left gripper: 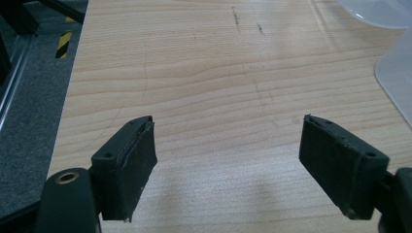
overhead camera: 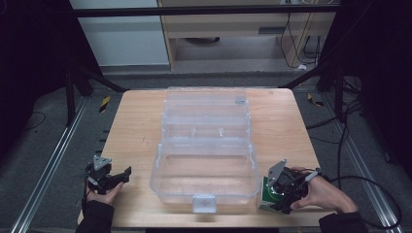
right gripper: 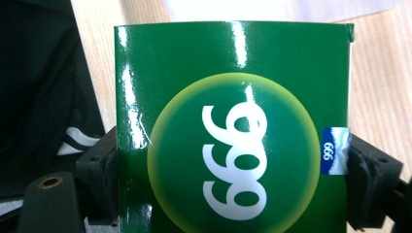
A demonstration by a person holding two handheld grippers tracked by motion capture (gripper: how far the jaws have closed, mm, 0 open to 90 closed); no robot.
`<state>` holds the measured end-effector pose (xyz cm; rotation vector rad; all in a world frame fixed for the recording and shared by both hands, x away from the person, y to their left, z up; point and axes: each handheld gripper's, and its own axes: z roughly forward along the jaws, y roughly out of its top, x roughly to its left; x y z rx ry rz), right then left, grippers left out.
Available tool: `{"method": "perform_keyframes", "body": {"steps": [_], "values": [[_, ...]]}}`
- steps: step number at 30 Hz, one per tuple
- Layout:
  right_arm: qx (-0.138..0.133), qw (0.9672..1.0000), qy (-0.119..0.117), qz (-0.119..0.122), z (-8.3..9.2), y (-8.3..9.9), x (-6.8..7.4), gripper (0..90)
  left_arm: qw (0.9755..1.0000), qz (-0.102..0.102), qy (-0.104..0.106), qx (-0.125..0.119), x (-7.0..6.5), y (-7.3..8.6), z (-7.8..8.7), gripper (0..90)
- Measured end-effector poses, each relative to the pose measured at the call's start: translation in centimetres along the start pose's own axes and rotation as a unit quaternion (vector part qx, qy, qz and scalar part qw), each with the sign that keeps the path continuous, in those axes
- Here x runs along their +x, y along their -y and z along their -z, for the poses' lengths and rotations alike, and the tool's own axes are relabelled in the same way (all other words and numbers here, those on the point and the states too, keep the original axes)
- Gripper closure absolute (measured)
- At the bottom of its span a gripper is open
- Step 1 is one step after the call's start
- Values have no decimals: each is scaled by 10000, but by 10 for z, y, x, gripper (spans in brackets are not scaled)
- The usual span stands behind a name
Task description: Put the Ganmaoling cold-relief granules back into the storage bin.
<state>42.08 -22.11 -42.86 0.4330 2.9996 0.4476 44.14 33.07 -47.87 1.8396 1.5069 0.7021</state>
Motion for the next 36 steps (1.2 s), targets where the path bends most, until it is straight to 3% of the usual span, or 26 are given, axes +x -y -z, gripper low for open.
{"method": "perform_keyframes", "body": {"steps": [9, 19, 28, 36], "values": [[-282, 9992, 157, -244, 32, 9, 2, 163, 10000, -6, -5, 13, 0, 0, 0, 201], [-580, 9972, 343, -326, 68, 2, 1, 162, 10000, -8, -5, 19, 0, 0, 0, 202], [-866, 9949, 454, -233, 98, -20, 0, 162, 10000, -16, -8, 41, -1, 0, -1, 202], [-1010, 9938, 470, -12, 103, -49, -3, 162, 10000, 10, -11, 39, -1, 0, -1, 202]]}}
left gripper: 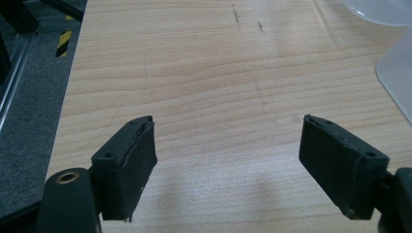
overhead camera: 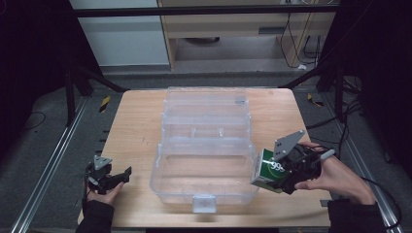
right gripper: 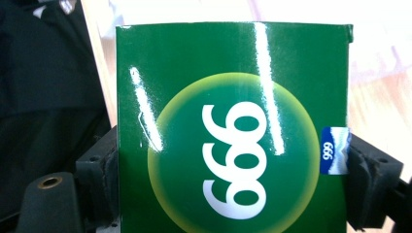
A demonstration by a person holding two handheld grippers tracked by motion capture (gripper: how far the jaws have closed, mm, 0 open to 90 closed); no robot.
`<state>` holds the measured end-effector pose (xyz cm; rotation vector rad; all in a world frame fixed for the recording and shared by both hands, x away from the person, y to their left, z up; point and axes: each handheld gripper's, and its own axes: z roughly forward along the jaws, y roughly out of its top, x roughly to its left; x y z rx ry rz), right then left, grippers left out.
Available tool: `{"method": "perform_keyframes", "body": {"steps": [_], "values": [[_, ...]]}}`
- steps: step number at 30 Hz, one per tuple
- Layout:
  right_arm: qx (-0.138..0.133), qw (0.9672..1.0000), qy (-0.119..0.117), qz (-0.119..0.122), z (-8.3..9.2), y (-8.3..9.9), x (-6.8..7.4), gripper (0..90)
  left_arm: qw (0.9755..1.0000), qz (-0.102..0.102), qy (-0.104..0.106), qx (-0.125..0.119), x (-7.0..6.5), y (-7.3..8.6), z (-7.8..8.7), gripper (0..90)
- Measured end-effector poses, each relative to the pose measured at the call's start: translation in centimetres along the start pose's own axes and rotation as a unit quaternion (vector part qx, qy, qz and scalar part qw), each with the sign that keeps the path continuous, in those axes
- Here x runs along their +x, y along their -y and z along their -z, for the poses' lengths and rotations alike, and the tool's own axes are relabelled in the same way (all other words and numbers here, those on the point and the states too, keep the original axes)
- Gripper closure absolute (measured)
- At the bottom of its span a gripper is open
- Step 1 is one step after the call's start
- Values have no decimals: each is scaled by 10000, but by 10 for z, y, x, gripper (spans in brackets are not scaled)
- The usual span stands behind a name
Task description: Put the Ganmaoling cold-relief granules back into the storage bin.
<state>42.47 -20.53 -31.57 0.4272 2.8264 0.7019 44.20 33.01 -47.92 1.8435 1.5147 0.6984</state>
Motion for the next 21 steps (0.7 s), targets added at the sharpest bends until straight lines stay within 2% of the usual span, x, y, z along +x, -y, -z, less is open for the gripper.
{"method": "perform_keyframes", "body": {"steps": [8, 21], "values": [[-97, 9998, -17, 180, -2, -27, -3, 162, 10000, -1, 8, 2, 0, 0, 0, 203], [-234, 9987, -75, 451, -24, -61, -5, 161, 10000, -29, -1, -11, 0, -1, 0, 206]]}}
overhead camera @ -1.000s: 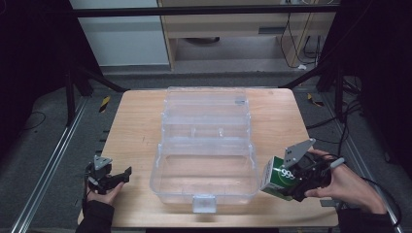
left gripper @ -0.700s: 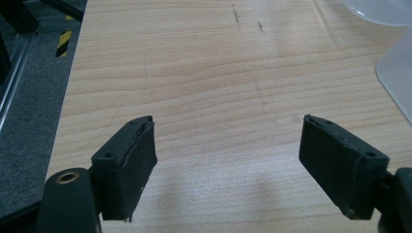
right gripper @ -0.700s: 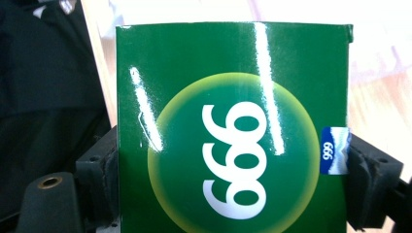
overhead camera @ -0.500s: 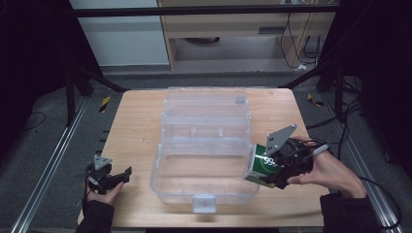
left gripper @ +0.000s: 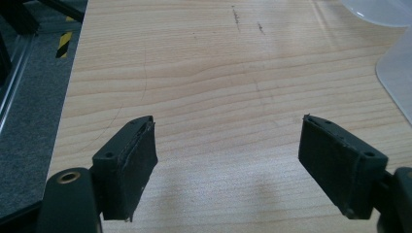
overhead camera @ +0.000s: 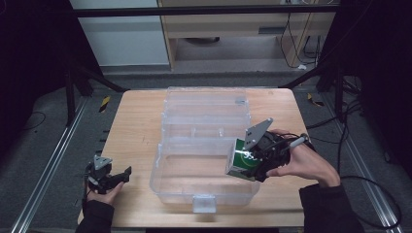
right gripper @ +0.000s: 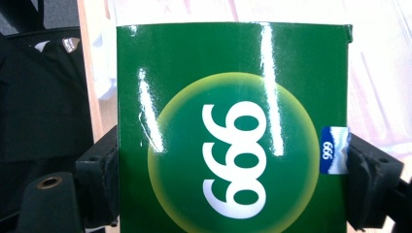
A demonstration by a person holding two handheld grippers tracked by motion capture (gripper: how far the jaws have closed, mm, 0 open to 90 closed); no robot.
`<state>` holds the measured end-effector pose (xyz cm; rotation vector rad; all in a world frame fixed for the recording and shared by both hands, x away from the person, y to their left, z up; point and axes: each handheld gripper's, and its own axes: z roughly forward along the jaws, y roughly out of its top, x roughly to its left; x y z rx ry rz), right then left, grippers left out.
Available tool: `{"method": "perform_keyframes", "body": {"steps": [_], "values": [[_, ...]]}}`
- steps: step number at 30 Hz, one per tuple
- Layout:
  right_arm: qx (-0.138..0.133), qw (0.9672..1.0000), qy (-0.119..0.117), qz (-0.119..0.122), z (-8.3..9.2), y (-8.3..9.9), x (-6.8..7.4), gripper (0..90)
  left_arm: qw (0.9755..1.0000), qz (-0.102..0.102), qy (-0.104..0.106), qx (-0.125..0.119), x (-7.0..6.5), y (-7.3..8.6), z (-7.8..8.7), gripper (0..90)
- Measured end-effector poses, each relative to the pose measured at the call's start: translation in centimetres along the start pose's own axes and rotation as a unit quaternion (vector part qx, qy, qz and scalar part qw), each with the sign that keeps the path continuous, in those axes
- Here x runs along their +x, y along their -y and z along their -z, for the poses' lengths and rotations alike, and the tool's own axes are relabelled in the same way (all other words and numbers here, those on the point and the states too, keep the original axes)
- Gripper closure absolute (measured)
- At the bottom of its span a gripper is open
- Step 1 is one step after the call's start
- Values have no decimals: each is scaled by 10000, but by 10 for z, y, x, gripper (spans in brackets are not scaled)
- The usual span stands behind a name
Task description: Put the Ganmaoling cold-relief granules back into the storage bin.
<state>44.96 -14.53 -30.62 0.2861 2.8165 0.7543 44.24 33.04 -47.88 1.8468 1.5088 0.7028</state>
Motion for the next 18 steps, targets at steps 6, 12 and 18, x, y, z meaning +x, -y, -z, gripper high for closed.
{"method": "perform_keyframes", "body": {"steps": [6, 12, 18], "values": [[33, 9999, -12, 121, -13, -9, -1, 160, 10000, 15, -7, -7, 1, 0, 0, 208], [282, 9993, 24, 239, -26, -9, 2, 161, 10000, -2, 0, -3, 1, 0, 0, 208], [436, 9986, -150, 262, -36, -5, 5, 162, 10000, 0, -2, -6, 0, 0, 0, 209]]}}
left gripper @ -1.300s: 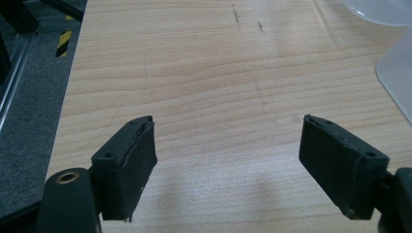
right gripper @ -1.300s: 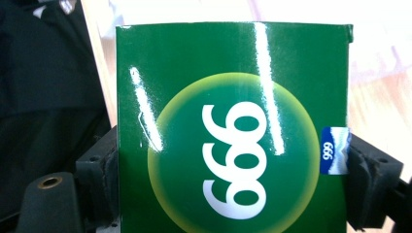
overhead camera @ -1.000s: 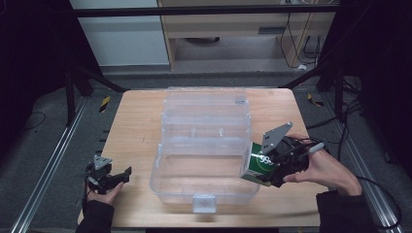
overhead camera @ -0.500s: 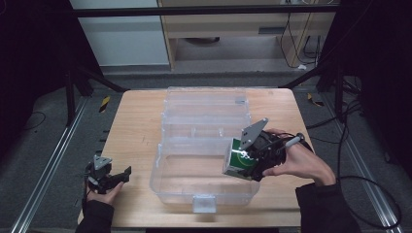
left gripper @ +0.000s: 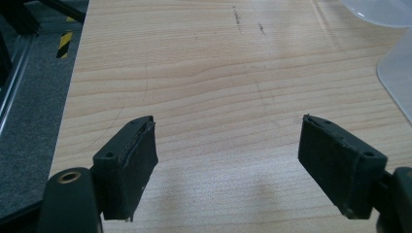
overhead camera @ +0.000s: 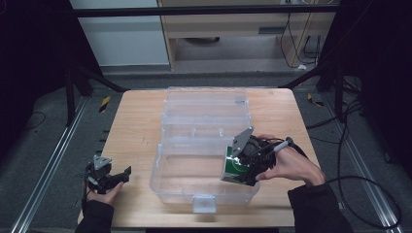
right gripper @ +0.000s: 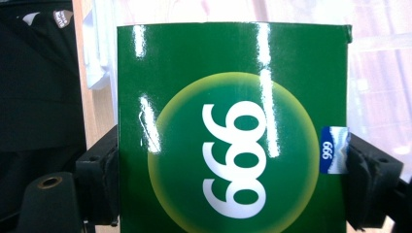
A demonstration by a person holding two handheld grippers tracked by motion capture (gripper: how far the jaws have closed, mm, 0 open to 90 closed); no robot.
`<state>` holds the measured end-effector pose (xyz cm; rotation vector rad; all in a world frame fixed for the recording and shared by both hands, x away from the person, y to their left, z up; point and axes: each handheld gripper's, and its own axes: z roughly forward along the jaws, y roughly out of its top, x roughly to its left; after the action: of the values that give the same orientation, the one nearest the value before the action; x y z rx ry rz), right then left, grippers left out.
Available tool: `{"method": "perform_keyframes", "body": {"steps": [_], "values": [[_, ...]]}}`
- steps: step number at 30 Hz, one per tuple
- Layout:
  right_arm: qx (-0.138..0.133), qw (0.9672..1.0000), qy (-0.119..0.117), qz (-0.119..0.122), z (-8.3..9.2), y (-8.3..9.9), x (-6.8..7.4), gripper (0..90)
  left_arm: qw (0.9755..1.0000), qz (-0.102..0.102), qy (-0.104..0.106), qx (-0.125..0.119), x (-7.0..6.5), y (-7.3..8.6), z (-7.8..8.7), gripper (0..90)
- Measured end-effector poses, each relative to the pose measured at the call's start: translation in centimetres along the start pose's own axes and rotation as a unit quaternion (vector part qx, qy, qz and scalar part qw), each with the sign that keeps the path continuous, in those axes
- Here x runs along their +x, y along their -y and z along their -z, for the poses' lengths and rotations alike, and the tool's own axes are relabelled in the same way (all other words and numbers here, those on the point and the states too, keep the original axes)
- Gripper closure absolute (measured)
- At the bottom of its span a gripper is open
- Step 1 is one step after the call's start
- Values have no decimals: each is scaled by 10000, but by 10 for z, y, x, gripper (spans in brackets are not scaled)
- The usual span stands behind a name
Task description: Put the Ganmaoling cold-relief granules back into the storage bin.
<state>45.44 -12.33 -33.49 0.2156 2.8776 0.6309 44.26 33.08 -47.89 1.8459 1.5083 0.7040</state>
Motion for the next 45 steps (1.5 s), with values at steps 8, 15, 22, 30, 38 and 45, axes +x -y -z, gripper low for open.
{"method": "perform_keyframes", "body": {"steps": [8, 15, 22, 30, 38, 45], "values": [[173, 9998, -93, 71, -14, 2, 2, 162, 10000, 5, -1, -8, 1, 0, 0, 209], [385, 9992, -57, 104, -22, 7, 2, 161, 10000, 5, -2, -13, 0, 0, 0, 209], [327, 9994, -145, 26, -31, 13, 1, 161, 10000, 6, 1, -16, 1, 0, 0, 209], [492, 9985, -192, 135, -43, 14, 2, 158, 10000, 12, 0, -22, 1, 0, 1, 209], [418, 9987, -273, 47, -52, 21, 4, 156, 10000, 4, 0, -15, 1, 0, 1, 209], [518, 9982, -270, 96, -58, 21, 5, 152, 10000, 12, 3, -20, 1, 0, 1, 209]]}}
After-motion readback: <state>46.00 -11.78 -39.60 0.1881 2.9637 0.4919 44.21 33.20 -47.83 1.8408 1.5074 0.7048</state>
